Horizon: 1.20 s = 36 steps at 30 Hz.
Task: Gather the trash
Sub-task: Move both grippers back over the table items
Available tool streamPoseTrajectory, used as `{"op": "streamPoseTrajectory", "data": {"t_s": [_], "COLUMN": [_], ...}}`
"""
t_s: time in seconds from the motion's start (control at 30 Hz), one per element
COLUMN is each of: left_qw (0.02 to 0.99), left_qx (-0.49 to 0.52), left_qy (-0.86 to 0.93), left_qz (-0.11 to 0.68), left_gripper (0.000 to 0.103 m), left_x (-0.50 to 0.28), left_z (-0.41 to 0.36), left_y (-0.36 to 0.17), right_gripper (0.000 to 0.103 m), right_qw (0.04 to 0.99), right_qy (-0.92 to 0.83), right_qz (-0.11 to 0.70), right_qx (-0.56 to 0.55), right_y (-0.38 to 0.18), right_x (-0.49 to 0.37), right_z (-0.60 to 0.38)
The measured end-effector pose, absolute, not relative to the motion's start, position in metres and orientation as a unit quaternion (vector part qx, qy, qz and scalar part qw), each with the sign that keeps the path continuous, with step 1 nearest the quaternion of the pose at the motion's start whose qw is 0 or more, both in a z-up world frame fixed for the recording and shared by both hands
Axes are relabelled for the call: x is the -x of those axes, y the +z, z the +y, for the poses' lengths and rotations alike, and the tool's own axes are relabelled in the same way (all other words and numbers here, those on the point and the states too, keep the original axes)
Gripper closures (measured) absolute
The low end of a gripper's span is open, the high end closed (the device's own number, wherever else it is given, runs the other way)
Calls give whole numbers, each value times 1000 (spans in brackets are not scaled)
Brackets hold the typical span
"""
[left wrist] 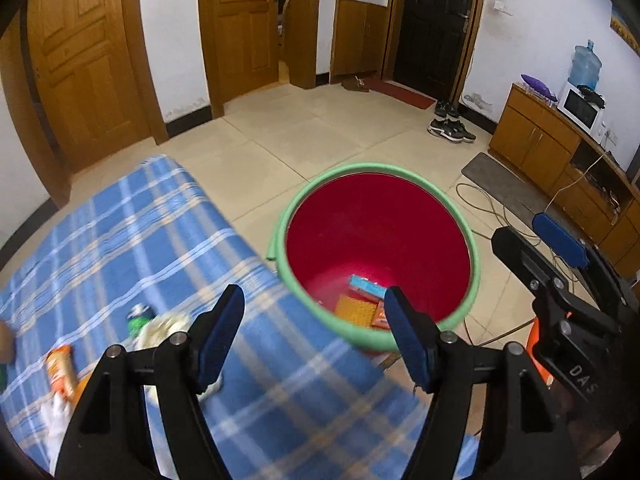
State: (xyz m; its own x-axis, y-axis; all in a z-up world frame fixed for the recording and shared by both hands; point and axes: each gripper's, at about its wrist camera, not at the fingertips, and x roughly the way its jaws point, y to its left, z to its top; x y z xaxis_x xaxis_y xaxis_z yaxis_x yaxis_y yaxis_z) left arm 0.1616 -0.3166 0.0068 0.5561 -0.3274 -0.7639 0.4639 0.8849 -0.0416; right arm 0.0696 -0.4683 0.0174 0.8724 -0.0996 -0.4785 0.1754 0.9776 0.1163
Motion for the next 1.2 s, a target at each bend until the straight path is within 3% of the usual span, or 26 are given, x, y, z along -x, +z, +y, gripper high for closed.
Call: {"op": "streamPoseTrajectory", "data": {"t_s": [0.53,1.2], "left_qw": [897,925], "left_qx": [-34,1], "left_qy": [-168,-34], "left_qz": [408,379], "left_gripper": [31,31], "left_x": [-95,-44], "left_z": [-237,-86], "left_y": [2,9], "right_gripper": [30,30], "right_qw": [960,962], "right_qy": [-58,51], "right_qz": [265,266], "right_qx": [-68,-30], "right_y": [13,12], "right_x": [-18,-24], "right_z": [-407,-284]}}
